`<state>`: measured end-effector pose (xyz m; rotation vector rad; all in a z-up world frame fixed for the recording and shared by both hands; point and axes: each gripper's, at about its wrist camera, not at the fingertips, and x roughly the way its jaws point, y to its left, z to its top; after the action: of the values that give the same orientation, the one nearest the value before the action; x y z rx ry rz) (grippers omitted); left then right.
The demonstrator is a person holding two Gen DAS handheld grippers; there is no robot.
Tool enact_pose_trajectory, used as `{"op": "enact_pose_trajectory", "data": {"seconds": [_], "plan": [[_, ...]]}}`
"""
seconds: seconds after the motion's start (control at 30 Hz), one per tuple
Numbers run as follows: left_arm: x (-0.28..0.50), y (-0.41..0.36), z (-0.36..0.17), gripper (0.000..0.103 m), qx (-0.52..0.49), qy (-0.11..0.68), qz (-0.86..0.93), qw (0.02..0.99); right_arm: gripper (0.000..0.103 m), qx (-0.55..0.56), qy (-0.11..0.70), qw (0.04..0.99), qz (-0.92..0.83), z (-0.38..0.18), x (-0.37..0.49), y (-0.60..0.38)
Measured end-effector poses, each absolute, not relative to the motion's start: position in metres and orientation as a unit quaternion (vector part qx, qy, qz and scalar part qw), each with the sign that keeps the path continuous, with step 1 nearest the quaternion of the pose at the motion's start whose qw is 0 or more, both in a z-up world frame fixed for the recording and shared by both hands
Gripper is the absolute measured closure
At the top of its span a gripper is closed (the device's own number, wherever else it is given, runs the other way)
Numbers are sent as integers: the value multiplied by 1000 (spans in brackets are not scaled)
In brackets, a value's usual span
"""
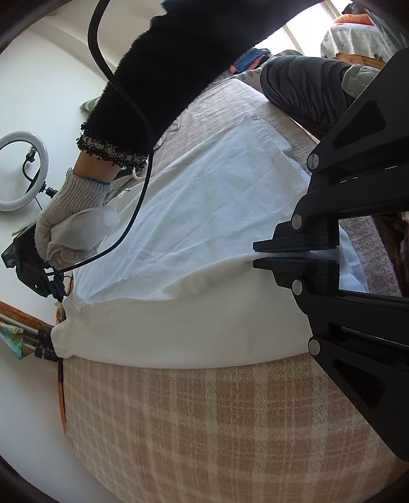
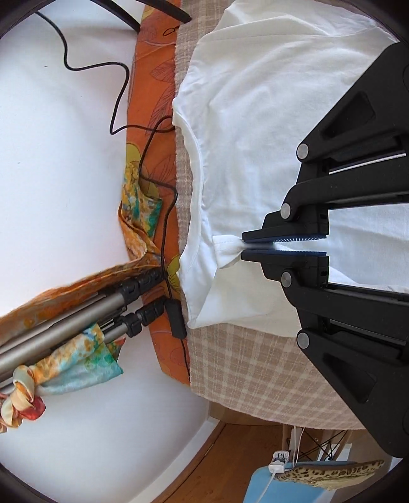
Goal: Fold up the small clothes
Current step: 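Fold the held side edge over toward the shirt's middle, then open both tools, then move both tools across to the shirt's other side edge and sleeve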
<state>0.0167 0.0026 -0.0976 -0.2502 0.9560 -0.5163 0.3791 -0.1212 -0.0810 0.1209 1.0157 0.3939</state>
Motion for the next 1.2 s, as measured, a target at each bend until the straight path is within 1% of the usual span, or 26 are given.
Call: {"op": "enact_pose_trajectory", "data": {"seconds": [0.33, 0.37, 0.43, 0.5, 0.53, 0.57, 0.63, 0.93, 1.2], "plan": [[20, -11, -95, 101, -100, 457, -251, 847, 98, 51, 489, 855, 165, -87, 381, -136], [19, -12, -94, 101, -105, 457, -258, 845, 96, 52, 489, 855, 161, -86, 381, -138], [17, -15, -94, 97, -128, 457, -286, 832, 86, 56, 493, 853, 161, -82, 380, -141], [13, -14, -91, 90, -160, 453, -323, 815, 57, 65, 489, 853, 167, -73, 375, -147], [9, -15, -88, 86, -156, 450, -330, 815, 53, 68, 482, 857, 171, -67, 370, -150], [6, -14, -85, 84, -141, 443, -329, 822, 51, 66, 476, 860, 174, -60, 364, -154], [-2, -12, -81, 83, -120, 433, -326, 832, 51, 62, 467, 863, 182, -46, 351, -161], [-13, 14, -78, 84, -111, 414, -285, 857, 51, 67, 425, 878, 210, 6, 286, -231], [-11, -23, -75, 83, -31, 393, -269, 879, 50, 88, 384, 894, 213, 22, 219, -298]]}}
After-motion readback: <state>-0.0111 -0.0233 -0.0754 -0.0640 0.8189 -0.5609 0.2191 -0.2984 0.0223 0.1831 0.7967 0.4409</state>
